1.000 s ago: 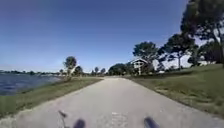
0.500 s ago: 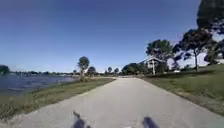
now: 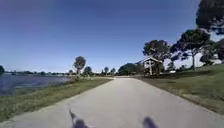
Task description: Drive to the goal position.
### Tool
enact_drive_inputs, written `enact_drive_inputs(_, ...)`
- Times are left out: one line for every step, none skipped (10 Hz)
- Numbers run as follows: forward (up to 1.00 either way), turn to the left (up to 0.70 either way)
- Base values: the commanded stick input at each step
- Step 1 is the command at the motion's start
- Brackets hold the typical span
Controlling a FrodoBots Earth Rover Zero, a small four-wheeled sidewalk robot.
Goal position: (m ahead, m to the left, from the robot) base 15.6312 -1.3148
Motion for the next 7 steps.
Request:
enact_drive_inputs(0.85,0.0)
enact_drive_inputs(0.85,0.0)
enact_drive_inputs(0.85,0.0)
enact_drive_inputs(0.85,0.0)
enact_drive_inputs(0.85,0.12)
enact_drive_inputs(0.85,0.32)
enact_drive_inputs(0.85,0.28)
